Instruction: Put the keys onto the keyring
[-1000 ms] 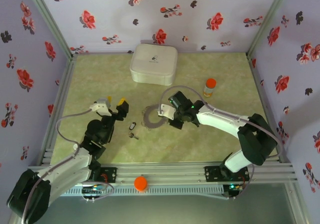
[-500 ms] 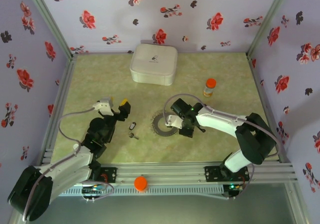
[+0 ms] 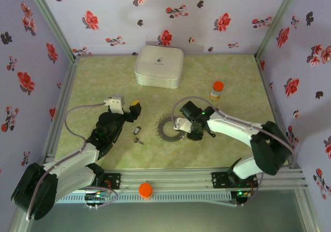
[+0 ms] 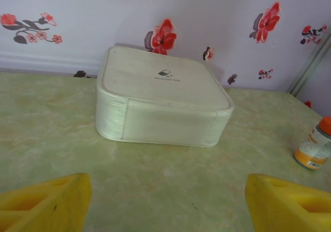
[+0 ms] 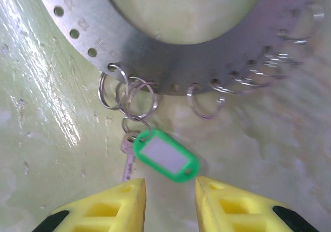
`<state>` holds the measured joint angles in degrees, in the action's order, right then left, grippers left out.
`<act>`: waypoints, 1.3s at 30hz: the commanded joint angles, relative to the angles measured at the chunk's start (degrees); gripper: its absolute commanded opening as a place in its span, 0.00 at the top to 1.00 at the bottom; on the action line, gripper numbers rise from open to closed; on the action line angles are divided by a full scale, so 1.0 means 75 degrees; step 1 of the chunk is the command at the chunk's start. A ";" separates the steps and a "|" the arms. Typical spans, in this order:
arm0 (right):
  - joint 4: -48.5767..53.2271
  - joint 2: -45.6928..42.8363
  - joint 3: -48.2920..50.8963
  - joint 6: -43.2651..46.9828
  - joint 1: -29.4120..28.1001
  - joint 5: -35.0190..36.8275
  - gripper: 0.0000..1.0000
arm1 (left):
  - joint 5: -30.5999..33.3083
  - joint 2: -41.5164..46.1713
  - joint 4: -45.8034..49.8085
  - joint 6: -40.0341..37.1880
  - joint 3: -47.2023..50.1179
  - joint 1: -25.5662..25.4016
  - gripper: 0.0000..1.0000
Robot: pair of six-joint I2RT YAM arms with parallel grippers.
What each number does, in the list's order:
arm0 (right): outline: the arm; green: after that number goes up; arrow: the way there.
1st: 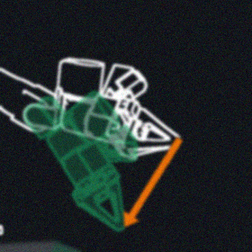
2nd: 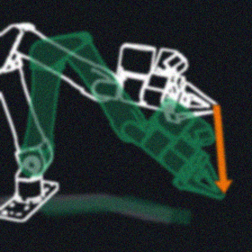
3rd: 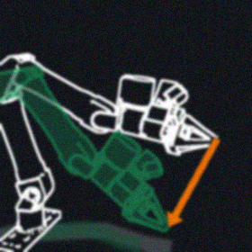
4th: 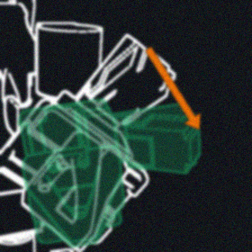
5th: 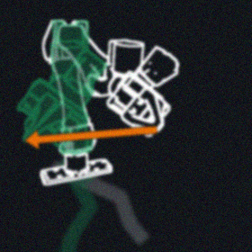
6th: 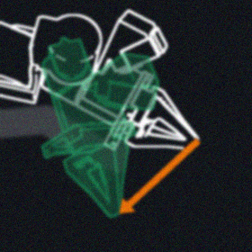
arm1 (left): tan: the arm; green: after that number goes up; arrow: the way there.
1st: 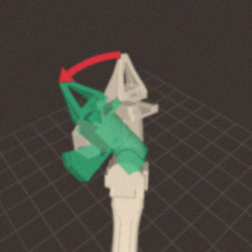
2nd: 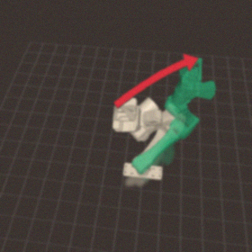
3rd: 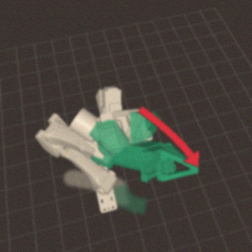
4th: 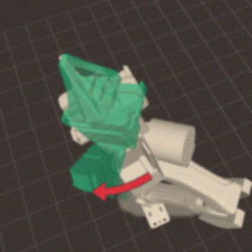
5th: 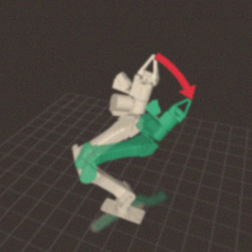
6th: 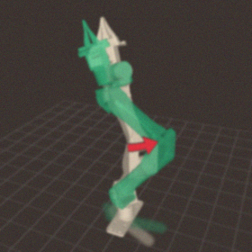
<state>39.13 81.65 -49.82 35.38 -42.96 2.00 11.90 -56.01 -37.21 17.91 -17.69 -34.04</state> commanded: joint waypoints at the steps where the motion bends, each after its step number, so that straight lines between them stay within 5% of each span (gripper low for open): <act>1: -0.0131 -0.0833 -0.0019 -0.0508 0.0278 -0.0494 0.68 | -0.0295 -0.0076 0.0403 -0.0021 -0.0424 0.0062 0.21; 5: -0.1864 -0.1542 0.0277 -0.2177 0.0545 -0.0957 0.68 | -0.0423 -0.0337 0.0762 0.0094 -0.0675 0.0054 0.21; 9: -0.3843 -0.1616 0.0659 -0.4778 0.0563 -0.0272 0.75 | -0.0851 -0.0736 0.1257 0.0499 -0.1030 0.0063 0.21; 14: -0.4356 -0.0694 0.0182 -0.7364 0.0572 -0.0184 0.78 | -0.1555 -0.1503 0.2080 0.1078 -0.1634 0.0062 0.21; 18: -0.3486 0.0479 -0.0859 -0.7442 0.0419 -0.0789 0.77 | -0.1177 -0.1792 0.2705 0.1606 -0.1951 0.0196 0.19; 25: -0.1900 0.2271 -0.2718 -0.7164 -0.0578 -0.0695 0.70 | -0.1233 -0.1509 0.2760 0.3246 -0.1405 0.1626 0.17; 39: 0.0713 0.5113 -0.5751 -0.7091 -0.1771 0.1139 0.70 | -0.1430 -0.0527 0.2665 0.3201 -0.0667 0.2289 0.15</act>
<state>38.17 118.06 -89.27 -17.12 -55.48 5.87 1.85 -61.04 -17.28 40.45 -23.83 -17.37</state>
